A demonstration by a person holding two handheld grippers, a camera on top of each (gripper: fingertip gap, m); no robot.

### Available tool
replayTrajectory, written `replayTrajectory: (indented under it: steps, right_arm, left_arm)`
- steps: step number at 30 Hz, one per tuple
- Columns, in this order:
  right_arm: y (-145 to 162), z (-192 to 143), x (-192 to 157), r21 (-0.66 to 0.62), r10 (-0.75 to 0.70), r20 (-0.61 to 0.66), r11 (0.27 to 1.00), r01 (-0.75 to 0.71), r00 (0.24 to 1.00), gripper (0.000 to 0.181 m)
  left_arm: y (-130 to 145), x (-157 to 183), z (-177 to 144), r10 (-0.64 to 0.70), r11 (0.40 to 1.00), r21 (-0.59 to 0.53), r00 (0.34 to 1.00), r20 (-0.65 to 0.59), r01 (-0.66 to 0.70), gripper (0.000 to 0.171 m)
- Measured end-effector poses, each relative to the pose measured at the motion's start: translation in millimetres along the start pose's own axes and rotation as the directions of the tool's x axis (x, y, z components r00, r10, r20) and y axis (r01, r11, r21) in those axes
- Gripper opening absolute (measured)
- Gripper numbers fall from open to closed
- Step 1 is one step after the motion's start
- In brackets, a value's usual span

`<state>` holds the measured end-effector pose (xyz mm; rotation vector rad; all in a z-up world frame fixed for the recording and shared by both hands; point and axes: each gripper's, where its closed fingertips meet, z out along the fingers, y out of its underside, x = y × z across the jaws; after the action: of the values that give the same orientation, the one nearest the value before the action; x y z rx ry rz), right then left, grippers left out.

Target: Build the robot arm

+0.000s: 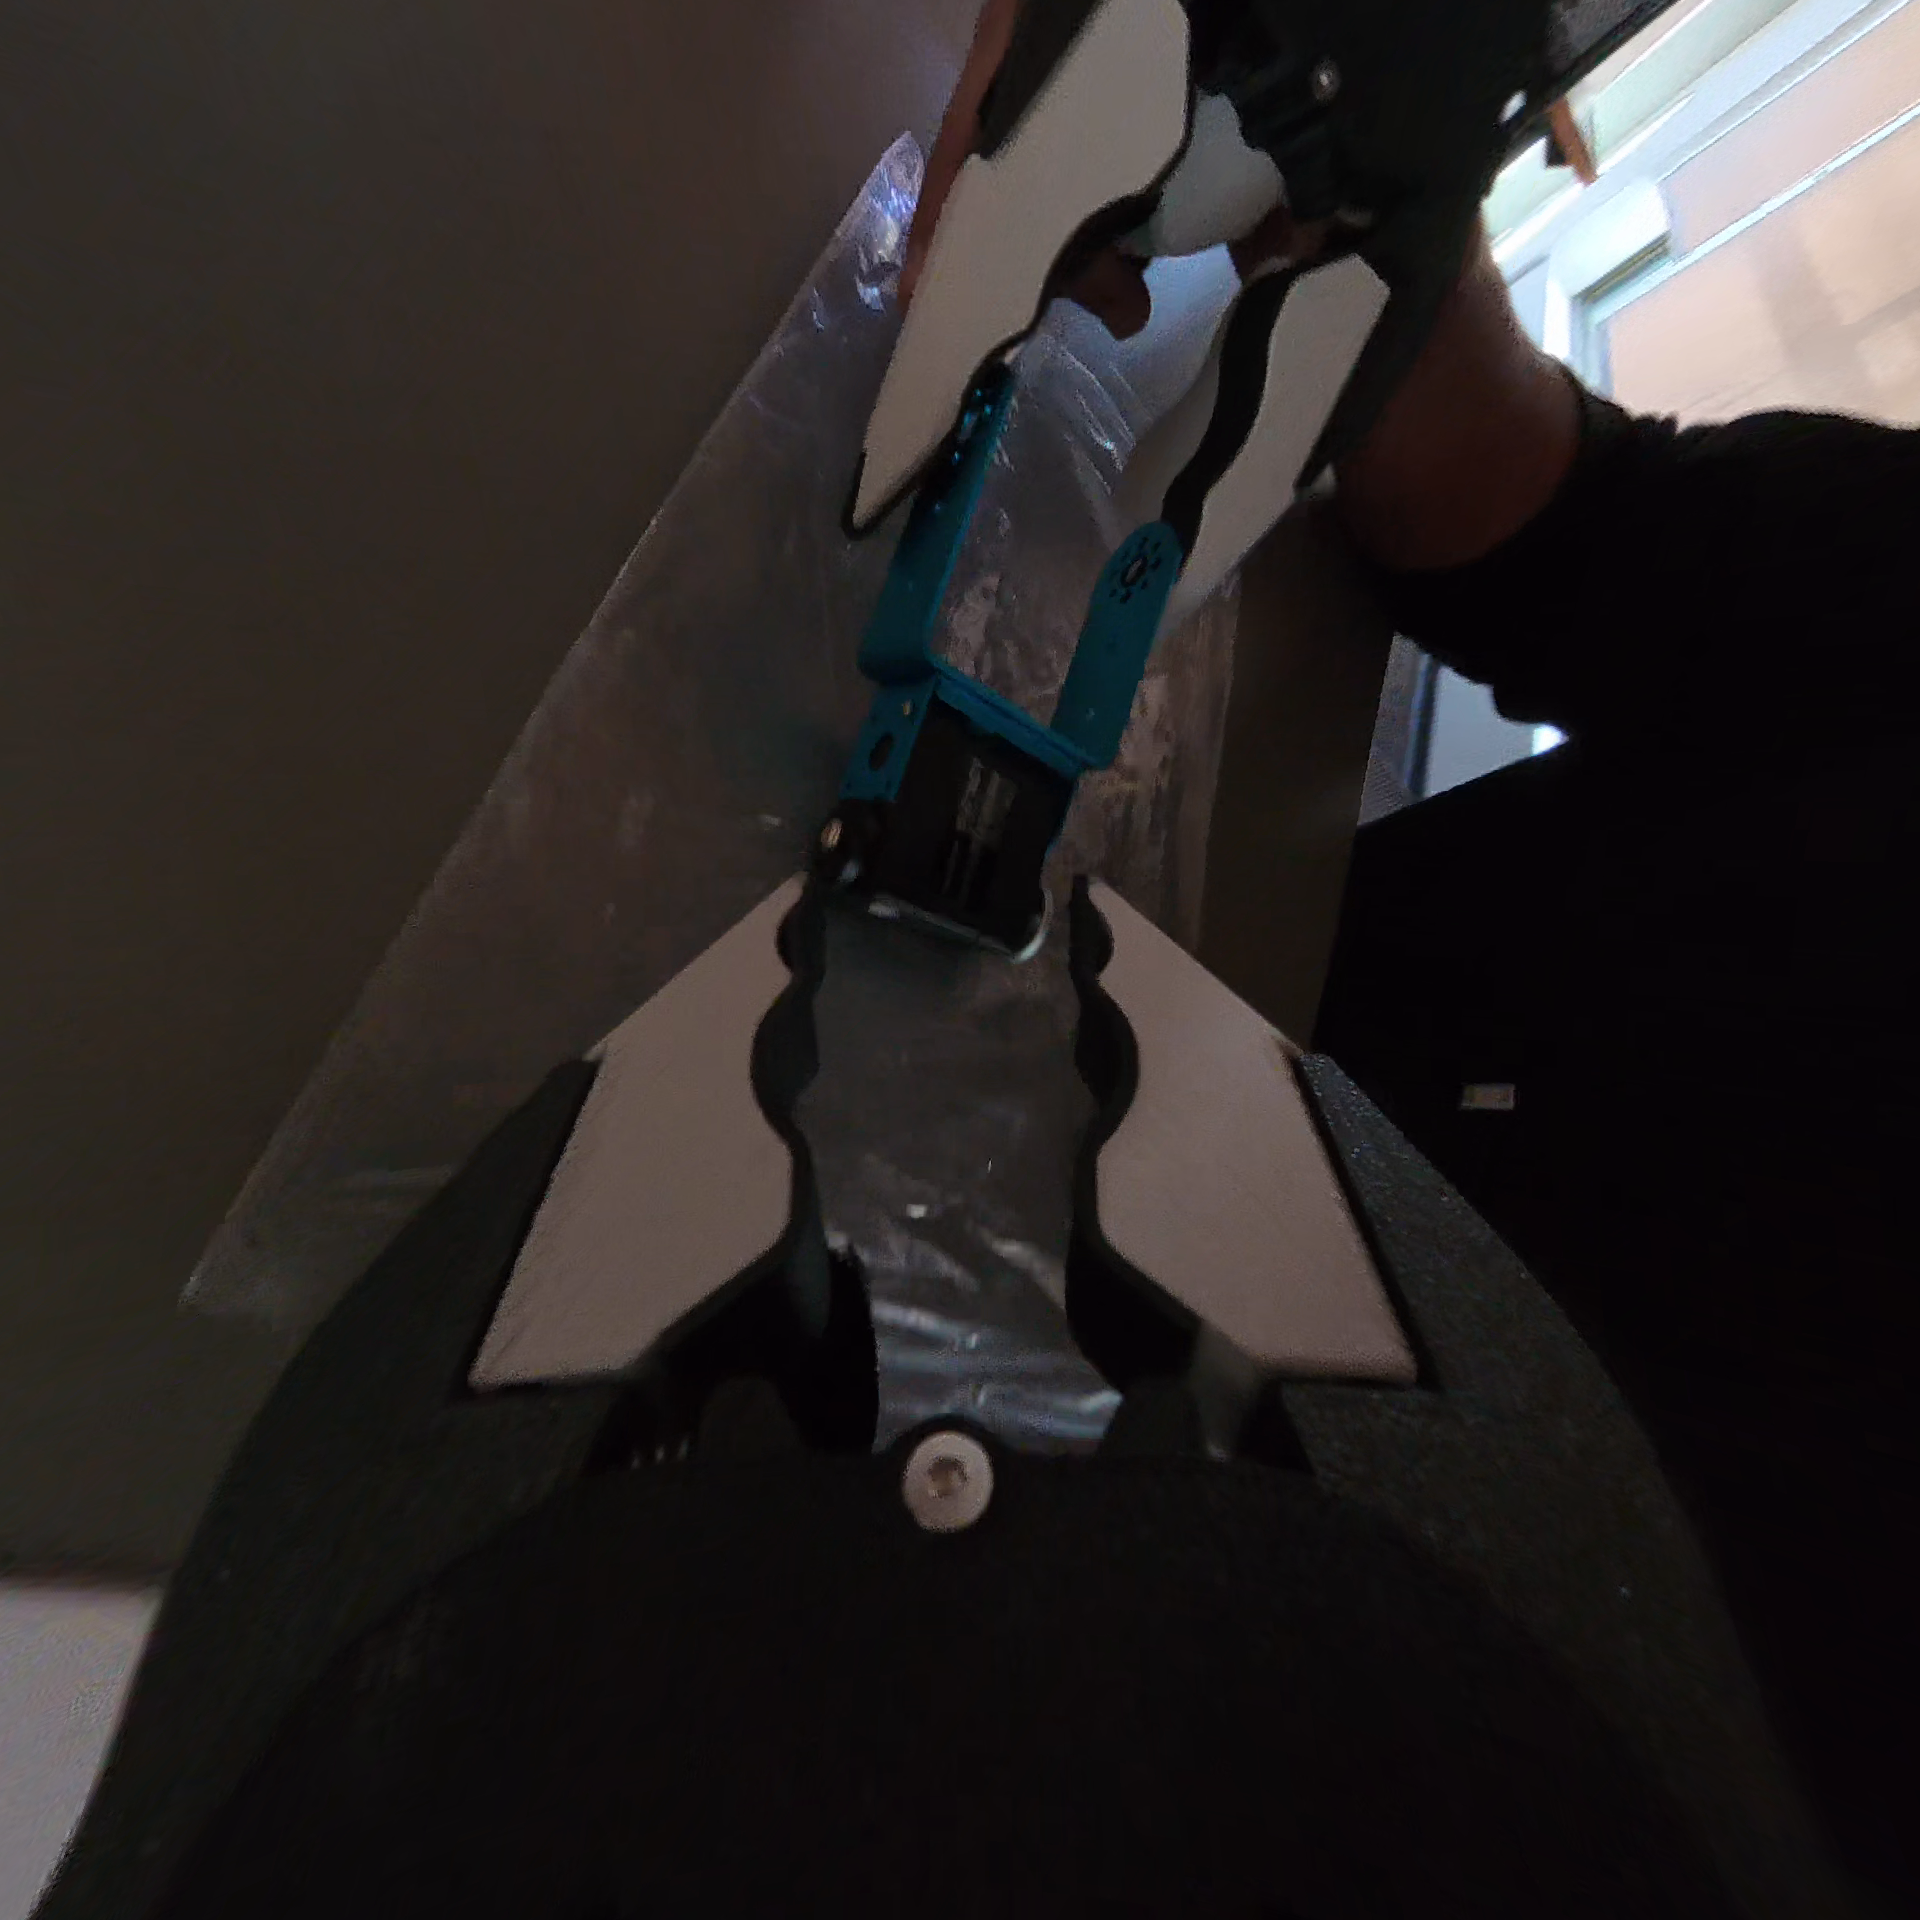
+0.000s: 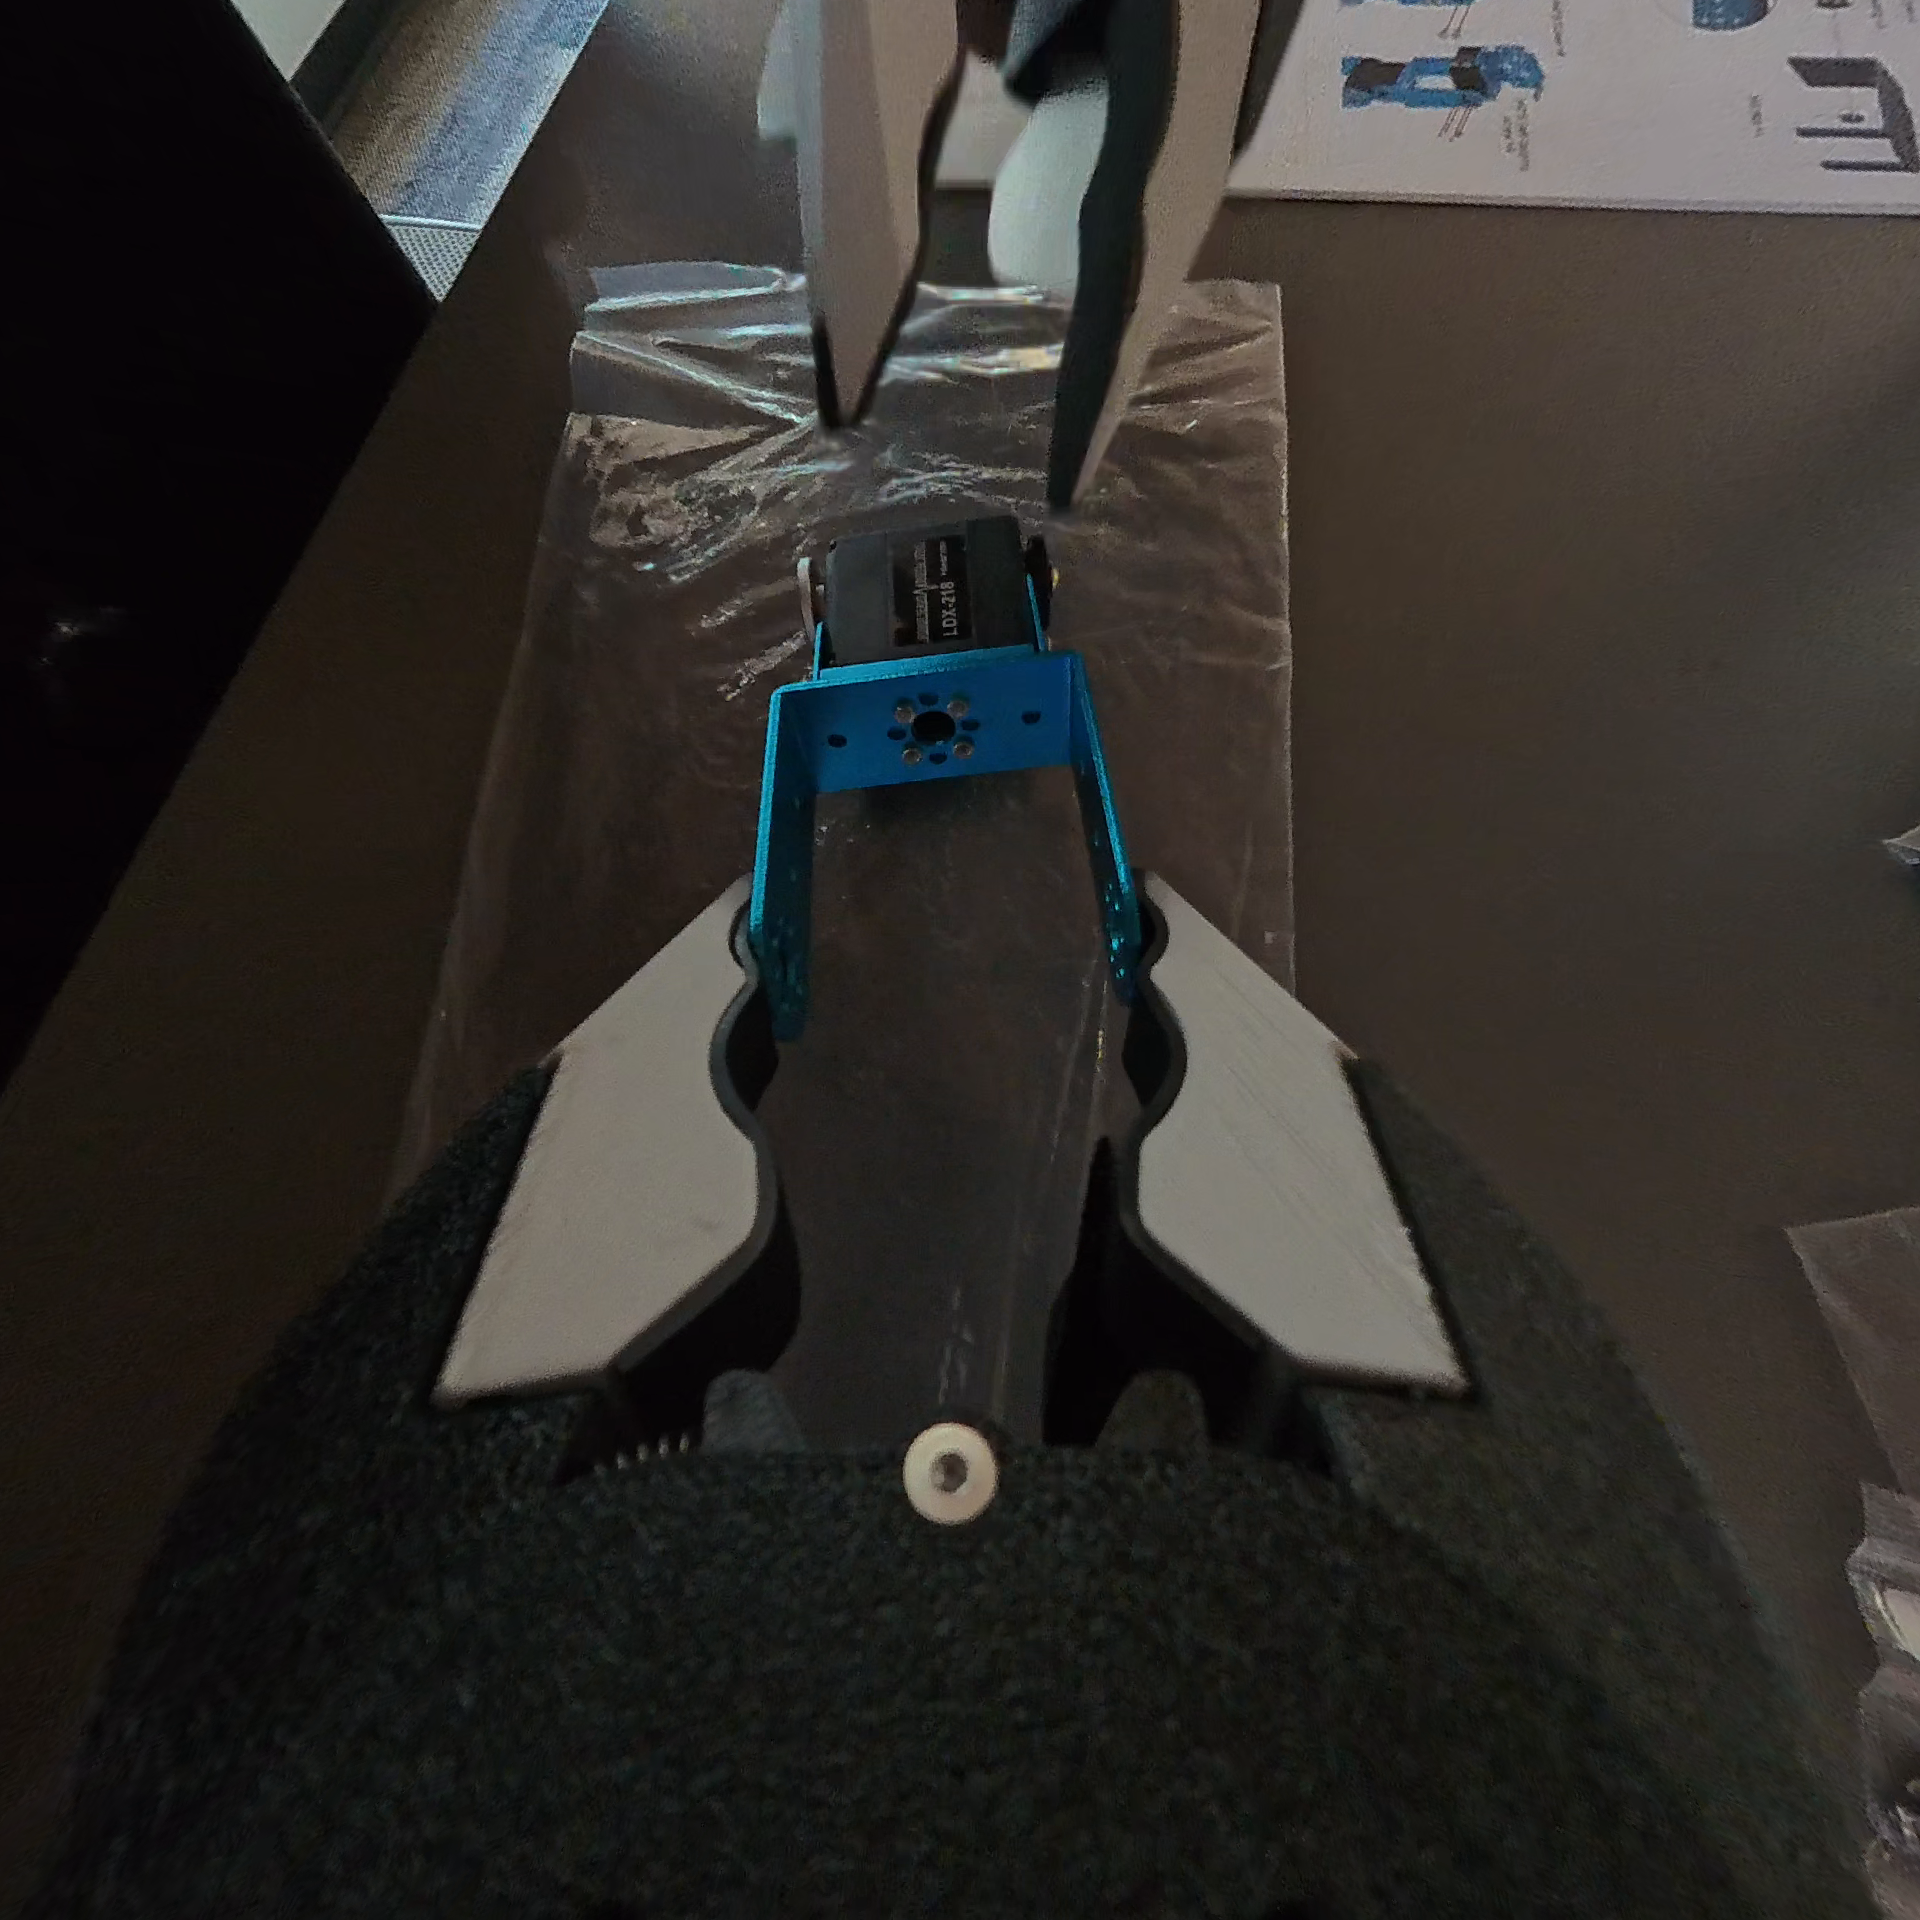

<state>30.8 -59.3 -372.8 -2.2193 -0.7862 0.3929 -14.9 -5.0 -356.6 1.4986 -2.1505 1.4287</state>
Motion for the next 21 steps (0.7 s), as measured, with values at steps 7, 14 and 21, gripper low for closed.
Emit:
replayTrajectory:
  steps: [7,14,21]
  right_arm:
    - [14.0,4.5,2.4,-0.060,0.005,-0.011,0.998,-0.006,1.000,0.068]
    - [24.0,-33.1,5.6,-0.098,0.106,-0.177,0.987,-0.125,0.979,0.100]
    - [65.8,-36.8,-35.5,-0.170,0.230,-0.274,0.944,-0.283,0.934,0.122]
  left_arm:
    - [18.6,10.2,-86.9,0.123,0.977,0.142,0.966,0.228,-0.158,0.049]
    - [65.2,21.6,-70.6,0.257,0.953,0.021,0.840,0.478,-0.304,0.051]
    - [69.0,-0.1,-27.3,0.240,0.965,-0.048,0.801,0.548,-0.257,0.066]
